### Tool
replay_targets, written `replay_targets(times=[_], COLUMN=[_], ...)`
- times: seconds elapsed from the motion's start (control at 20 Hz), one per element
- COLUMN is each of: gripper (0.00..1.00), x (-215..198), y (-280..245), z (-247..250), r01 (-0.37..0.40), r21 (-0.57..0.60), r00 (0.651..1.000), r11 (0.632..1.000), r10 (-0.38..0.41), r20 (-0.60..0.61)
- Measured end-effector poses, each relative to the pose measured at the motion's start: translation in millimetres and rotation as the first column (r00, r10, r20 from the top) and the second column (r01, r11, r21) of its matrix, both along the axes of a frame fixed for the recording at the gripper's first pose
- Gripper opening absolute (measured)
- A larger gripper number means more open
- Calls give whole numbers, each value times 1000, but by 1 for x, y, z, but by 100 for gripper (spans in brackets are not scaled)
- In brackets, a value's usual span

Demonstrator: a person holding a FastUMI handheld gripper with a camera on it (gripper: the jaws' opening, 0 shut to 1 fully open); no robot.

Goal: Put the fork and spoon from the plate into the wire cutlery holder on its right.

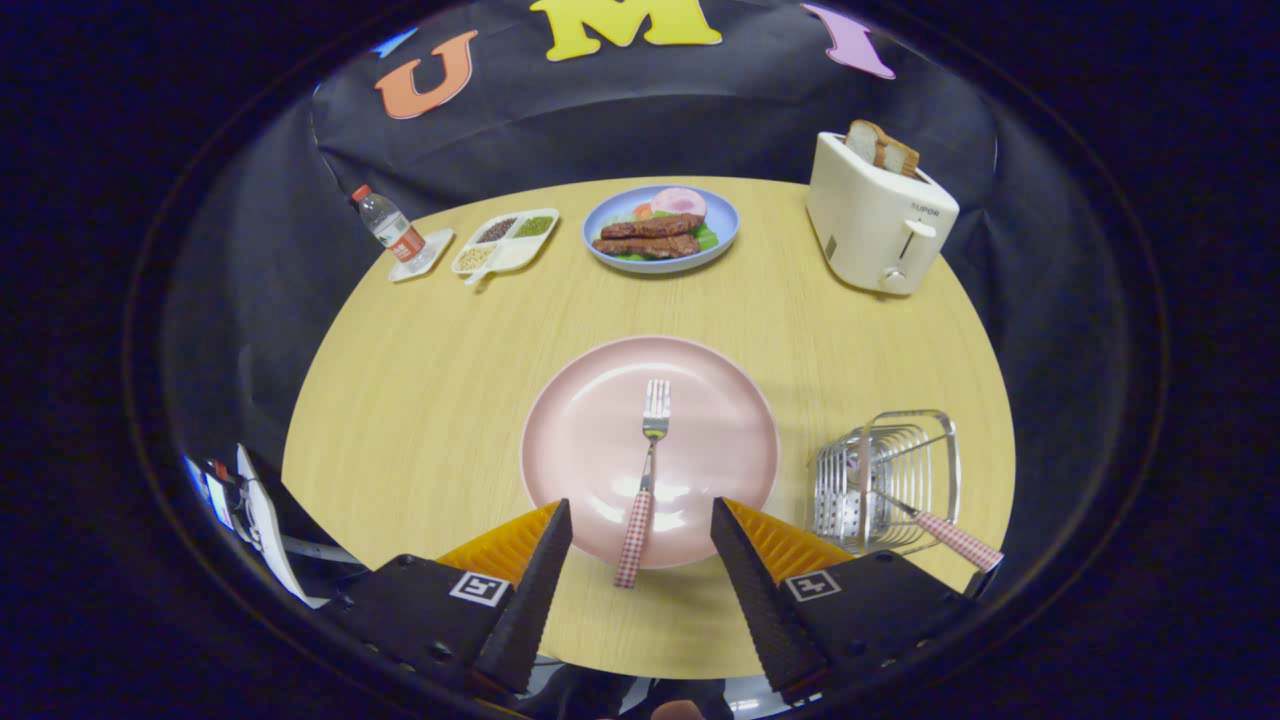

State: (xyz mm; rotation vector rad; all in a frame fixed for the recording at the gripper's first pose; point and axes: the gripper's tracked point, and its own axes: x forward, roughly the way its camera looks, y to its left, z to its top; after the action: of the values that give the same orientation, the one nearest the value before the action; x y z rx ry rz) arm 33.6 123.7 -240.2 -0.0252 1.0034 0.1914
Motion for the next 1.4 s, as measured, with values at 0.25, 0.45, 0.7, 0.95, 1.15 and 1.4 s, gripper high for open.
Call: replay_targets(times=[0.25,0.45,0.7,0.95,1.15,1.4], gripper=[74,44,20,3,2,2], x=[5,13,16,22,27,22], y=[2,-2,-8,-11,-5,-5], z=[-43,-55,-69,-59,-33,25], r01=[26,57,77,51,22,-47], r21=[-35,-58,-66,-72,-38,-7], r00=[999,997,993,994,996,998], r11=[999,997,995,996,999,999], r10=[-27,-59,-82,-57,-25,46], r20=[-40,-40,-84,-90,-82,-48])
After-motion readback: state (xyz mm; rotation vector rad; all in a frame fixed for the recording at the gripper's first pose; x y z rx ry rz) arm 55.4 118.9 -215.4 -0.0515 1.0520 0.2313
